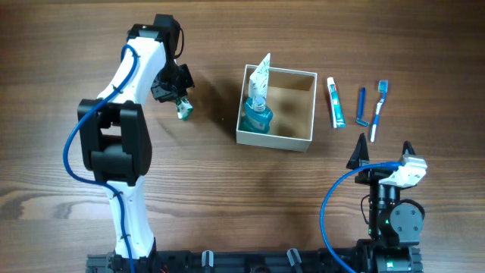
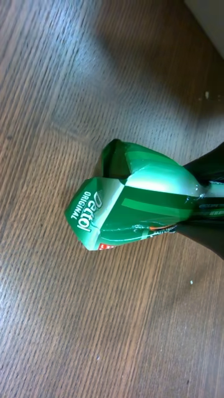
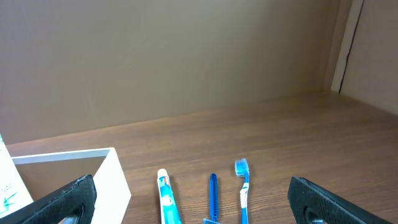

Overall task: Pack container
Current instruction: 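Lift the soap bar with the left gripper and carry it over the box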

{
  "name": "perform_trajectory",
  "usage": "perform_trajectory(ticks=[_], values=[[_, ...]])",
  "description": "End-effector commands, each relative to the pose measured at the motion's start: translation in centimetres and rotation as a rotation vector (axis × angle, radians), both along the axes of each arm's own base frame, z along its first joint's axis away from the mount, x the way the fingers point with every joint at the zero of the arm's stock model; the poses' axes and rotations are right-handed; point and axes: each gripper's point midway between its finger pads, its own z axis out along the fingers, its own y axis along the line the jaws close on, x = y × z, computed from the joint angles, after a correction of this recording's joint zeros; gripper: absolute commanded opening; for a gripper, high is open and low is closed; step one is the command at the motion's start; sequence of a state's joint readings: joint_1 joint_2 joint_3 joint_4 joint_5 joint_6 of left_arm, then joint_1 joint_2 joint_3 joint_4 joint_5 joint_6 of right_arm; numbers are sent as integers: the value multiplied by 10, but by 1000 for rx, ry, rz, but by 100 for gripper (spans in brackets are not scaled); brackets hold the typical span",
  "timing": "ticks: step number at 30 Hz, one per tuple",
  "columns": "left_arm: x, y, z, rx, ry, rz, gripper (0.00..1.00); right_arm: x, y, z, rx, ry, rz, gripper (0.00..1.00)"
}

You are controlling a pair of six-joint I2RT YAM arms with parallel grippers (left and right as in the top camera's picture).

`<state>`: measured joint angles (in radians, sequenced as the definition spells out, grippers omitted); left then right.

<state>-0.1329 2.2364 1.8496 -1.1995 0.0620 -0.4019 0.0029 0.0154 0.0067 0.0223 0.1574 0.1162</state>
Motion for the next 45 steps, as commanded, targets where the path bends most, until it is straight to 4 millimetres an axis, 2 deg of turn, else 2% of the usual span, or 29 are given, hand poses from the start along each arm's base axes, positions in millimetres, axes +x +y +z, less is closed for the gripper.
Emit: perform_trajectory(ticks=[1,6,9,12,15,18,20,23,26,28,32,35,37,40,45], values=[[8,-8,49,-45,-125,-8,4,-1,0,2,17,-13,3,100],[18,-10,105,-68,-291,-9,4,-1,0,2,17,-13,3,100],[22,-14,151,-108,-428,-17,4,-1,0,2,17,-13,3,100],[23,-27,200,-192,-574,-43,4,-1,0,2,17,-13,3,100],[16,-53,263,-302,-752,-111,4,-1,0,2,18,-13,3,100],[3,-75,310,-358,-886,-150,4,-1,0,2,17,-13,3,100],[-12,-101,344,-412,-980,-219,4,-1,0,2,17,-13,3,100],[-37,-145,375,-494,-1064,-328,5,-1,0,2,17,-13,3,100],[-55,-182,382,-554,-1074,-412,6,-1,0,2,17,-13,3,100],[-62,-201,375,-562,-1052,-446,8,-1,0,2,17,-13,3,100],[-65,-231,347,-563,-976,-495,13,-1,0,2,17,-13,3,100],[-62,-244,323,-553,-916,-512,16,-1,0,2,18,-13,3,100],[-56,-258,295,-546,-845,-504,17,-1,0,2,17,-13,3,100],[-51,-267,270,-537,-786,-504,17,-1,0,2,17,-13,3,100],[-48,-270,249,-521,-727,-486,27,-1,0,2,17,-13,3,100]])
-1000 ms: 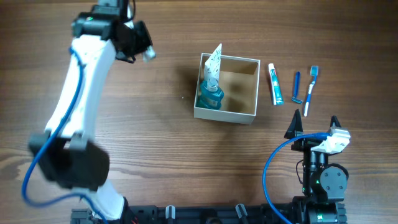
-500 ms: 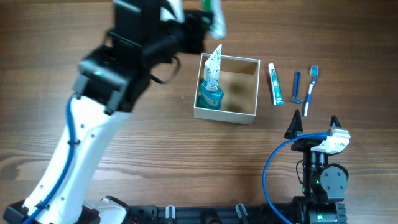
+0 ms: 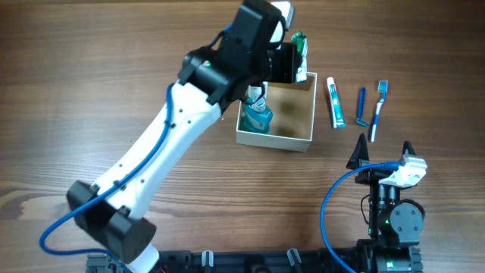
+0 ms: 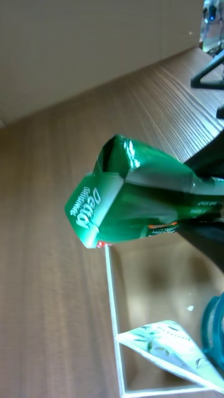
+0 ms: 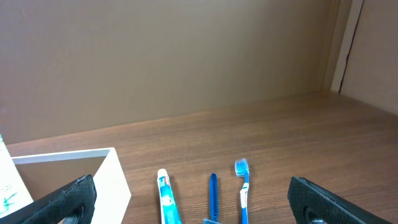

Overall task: Pack container
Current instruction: 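Lift the soap bar with the left gripper and carry it over the box, then lower the soap bar into the box and open the left gripper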

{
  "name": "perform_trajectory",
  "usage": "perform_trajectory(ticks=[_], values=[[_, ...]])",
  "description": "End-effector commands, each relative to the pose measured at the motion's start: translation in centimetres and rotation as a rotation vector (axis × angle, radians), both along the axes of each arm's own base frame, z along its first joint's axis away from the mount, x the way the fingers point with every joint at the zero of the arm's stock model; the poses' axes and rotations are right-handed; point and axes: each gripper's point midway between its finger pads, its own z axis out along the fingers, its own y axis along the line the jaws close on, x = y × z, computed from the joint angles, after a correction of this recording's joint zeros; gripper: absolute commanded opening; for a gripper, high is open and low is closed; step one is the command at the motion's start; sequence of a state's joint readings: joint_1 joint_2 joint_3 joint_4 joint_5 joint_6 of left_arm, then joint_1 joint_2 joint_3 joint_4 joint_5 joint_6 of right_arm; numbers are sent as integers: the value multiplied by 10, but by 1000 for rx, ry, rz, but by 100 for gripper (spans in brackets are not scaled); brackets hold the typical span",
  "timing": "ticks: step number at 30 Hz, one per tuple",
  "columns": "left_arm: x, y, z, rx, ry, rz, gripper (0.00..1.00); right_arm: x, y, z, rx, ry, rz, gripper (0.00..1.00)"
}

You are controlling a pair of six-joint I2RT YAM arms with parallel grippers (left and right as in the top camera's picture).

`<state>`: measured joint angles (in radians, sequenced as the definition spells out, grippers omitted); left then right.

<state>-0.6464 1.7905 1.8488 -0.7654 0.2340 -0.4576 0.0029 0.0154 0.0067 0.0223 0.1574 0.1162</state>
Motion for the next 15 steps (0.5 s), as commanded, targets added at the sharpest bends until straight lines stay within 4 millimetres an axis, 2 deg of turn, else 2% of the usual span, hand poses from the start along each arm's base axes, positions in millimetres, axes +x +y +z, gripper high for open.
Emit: perform_trajectory(ticks=[1,12,15], values=[[-1,-3,-4,-8,26,5,30,-1,0,2,18,-13,3,100],[0,-2,-7,-1,33,6,45,-1,0,2,17,-13,3,100],[1,-1,-7,1,32,11,47,-1,0,2,17,-13,3,100]])
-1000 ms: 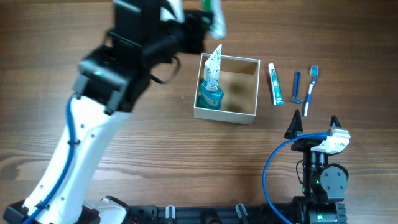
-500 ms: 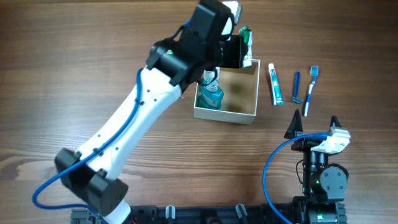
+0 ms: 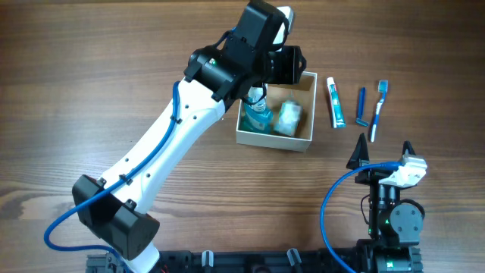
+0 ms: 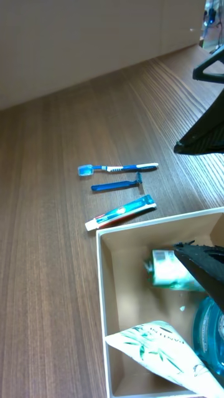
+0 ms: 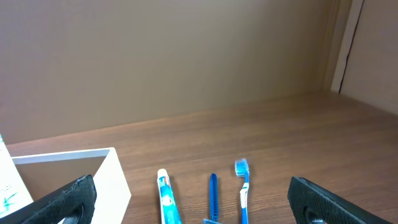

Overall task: Pack container
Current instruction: 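Lower the soap bar into the box and open the left gripper, then withdraw the left gripper to the left side of the table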

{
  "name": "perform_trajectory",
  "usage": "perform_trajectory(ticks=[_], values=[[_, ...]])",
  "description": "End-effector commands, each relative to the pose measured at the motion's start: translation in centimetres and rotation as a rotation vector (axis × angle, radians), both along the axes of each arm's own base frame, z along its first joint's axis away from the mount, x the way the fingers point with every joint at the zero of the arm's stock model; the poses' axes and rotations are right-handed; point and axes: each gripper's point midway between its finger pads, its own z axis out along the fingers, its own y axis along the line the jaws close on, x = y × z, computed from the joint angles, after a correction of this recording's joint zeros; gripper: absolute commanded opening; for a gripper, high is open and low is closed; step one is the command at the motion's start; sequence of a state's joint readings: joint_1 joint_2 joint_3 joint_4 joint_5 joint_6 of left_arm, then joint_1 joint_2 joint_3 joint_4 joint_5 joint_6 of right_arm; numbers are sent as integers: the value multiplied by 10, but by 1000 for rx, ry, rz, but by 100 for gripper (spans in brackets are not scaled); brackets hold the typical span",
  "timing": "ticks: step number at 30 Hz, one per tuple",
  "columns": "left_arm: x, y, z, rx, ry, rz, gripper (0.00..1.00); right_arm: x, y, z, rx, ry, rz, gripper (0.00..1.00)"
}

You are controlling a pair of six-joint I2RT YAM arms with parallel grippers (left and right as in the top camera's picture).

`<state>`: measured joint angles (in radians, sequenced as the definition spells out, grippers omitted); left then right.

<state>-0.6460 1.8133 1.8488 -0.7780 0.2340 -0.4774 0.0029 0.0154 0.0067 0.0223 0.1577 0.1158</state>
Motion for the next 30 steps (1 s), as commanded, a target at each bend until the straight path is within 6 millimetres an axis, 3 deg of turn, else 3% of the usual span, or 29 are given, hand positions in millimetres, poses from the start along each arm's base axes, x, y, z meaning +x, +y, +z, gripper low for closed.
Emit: perform_trajectory(ticks=[1,6,10,14,18,20,24,30], values=[[0,0,6,-12,-10,-1,47,-1,0,2,18,-13,4,100],[9,7,14,-30,-34,21,47,-1,0,2,18,-13,4,100],[24,28,47,-85,-119,70,46,-1,0,2,18,-13,4,100],[25,70,86,-89,-215,116,51,-1,0,2,18,-13,4,100],[22,138,104,-4,-249,279,56,-1,0,2,18,-13,4,100],[16,182,103,76,-231,397,56,-1,0,2,18,-13,4,100],[-2,248,86,220,-143,564,57,-1,0,2,17,-13,4,100],[-32,310,45,357,78,684,67,-1,0,2,17,-13,4,100]])
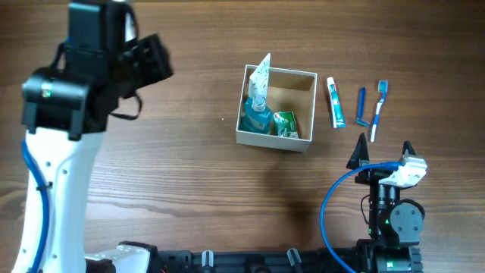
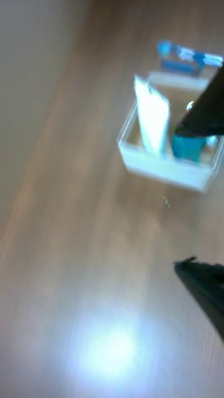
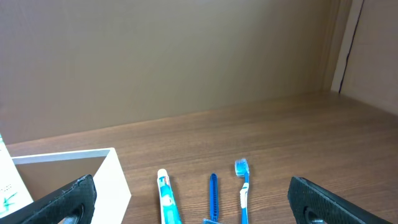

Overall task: Pack container
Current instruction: 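Withdraw the left gripper to the left side of the table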

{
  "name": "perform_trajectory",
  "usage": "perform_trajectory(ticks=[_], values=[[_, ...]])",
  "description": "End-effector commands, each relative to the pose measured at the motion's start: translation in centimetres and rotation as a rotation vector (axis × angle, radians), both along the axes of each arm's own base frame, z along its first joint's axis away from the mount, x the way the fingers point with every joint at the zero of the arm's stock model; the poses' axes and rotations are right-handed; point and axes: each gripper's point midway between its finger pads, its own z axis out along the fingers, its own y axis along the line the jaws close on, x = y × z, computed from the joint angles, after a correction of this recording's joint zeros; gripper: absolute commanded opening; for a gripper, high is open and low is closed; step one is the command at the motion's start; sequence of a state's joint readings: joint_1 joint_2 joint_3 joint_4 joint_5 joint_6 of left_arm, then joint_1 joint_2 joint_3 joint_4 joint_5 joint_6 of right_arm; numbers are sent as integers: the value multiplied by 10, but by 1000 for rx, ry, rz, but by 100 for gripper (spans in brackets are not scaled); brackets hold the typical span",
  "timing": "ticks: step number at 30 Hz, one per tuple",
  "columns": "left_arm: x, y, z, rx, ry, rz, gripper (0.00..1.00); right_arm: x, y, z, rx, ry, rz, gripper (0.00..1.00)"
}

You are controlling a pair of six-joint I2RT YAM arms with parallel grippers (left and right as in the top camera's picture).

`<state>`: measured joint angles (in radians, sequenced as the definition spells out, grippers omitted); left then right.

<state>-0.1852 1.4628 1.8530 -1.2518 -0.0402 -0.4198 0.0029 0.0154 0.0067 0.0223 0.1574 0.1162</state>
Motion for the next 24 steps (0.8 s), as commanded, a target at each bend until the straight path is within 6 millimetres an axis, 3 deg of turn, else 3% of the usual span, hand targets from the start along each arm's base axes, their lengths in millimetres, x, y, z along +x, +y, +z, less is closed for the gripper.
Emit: perform_trajectory(ticks=[1,3,6,15,24], values=[[-8,42,-23,73,116,110,69,-1,0,2,17,-13,3,100],[-17,60,-35,83,185,159,78,-1,0,2,17,-13,3,100],[-25,81,-46,87,256,218,100,-1,0,2,17,-13,3,100],[-23,134,-58,67,296,376,100,-1,0,2,17,-13,3,100],[-13,142,-53,54,243,395,100,-1,0,2,17,-13,3,100]])
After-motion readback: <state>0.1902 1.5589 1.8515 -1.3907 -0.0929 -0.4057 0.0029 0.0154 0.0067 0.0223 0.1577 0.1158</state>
